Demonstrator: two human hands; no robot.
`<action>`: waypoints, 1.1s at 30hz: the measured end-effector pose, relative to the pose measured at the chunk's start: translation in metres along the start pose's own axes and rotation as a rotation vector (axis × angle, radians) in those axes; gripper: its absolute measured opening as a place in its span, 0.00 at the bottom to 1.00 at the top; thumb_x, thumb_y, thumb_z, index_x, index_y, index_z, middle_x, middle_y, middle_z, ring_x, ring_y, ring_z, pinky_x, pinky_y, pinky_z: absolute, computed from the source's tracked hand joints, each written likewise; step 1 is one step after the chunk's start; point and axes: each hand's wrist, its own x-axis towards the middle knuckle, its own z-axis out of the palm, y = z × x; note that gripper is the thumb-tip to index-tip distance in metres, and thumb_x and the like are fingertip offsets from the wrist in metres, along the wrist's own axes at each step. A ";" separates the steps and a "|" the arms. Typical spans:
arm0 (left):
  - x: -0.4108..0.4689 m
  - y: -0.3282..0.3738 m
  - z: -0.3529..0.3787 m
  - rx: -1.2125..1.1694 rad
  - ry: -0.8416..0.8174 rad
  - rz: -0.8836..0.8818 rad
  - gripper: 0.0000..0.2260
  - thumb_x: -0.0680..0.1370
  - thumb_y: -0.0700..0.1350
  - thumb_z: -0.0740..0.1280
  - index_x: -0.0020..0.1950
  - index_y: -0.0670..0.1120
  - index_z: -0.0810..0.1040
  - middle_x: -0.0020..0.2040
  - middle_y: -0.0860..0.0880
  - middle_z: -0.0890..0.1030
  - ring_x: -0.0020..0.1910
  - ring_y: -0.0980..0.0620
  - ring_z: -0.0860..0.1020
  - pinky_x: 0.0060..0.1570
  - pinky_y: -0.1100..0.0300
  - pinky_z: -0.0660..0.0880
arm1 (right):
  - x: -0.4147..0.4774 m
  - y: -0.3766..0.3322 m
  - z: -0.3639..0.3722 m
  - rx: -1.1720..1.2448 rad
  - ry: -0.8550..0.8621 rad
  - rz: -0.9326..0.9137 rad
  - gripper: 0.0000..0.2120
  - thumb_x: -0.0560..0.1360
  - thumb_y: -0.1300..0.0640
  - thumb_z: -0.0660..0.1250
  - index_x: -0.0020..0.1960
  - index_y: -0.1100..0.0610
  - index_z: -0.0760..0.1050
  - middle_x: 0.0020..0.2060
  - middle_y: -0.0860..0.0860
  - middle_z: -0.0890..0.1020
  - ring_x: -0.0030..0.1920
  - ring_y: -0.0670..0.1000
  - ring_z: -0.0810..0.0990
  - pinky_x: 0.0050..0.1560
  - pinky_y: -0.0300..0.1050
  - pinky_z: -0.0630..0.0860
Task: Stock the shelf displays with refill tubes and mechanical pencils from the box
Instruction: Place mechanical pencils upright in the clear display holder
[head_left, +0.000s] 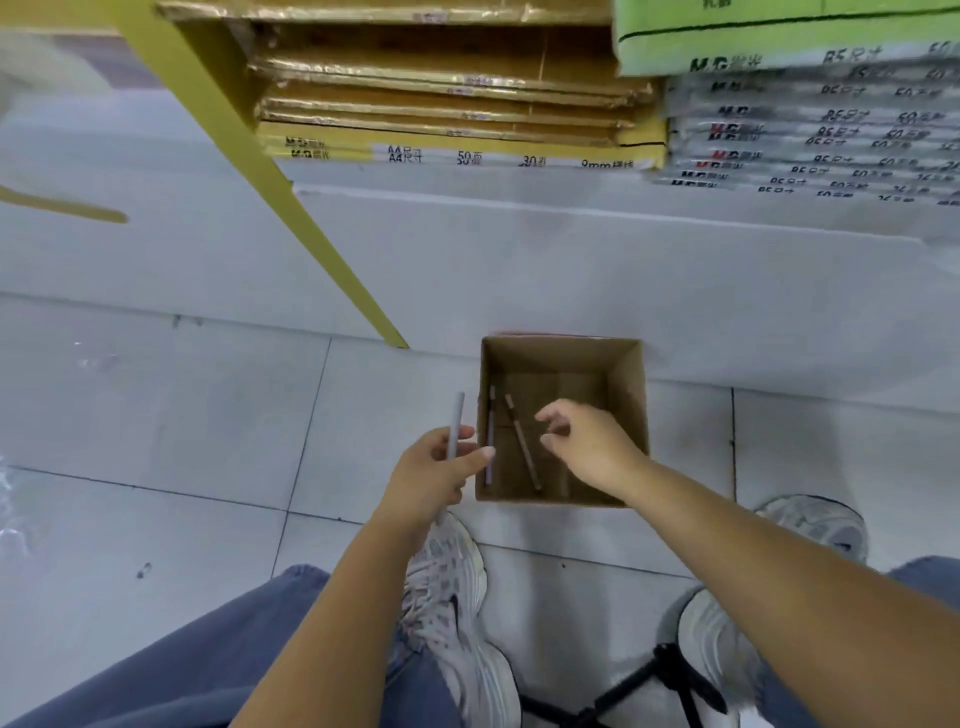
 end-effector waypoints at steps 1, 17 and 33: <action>0.002 -0.004 0.000 -0.011 -0.001 -0.001 0.13 0.75 0.49 0.75 0.58 0.53 0.78 0.50 0.50 0.82 0.41 0.53 0.77 0.39 0.61 0.74 | 0.011 0.003 0.006 -0.001 -0.007 0.040 0.15 0.78 0.56 0.66 0.64 0.52 0.73 0.58 0.49 0.79 0.56 0.49 0.78 0.54 0.40 0.73; 0.011 -0.026 -0.003 -0.135 -0.089 -0.012 0.09 0.78 0.47 0.72 0.57 0.54 0.79 0.36 0.61 0.82 0.33 0.62 0.76 0.38 0.65 0.75 | 0.077 0.018 0.066 -0.085 -0.044 0.207 0.03 0.77 0.54 0.65 0.46 0.53 0.76 0.42 0.53 0.80 0.43 0.53 0.79 0.46 0.49 0.77; 0.014 -0.029 -0.005 -0.059 -0.091 0.019 0.11 0.77 0.50 0.73 0.58 0.53 0.80 0.36 0.61 0.82 0.33 0.63 0.77 0.39 0.66 0.75 | 0.080 0.006 0.074 0.638 -0.157 0.431 0.10 0.78 0.60 0.66 0.58 0.59 0.76 0.48 0.58 0.82 0.40 0.52 0.80 0.38 0.40 0.78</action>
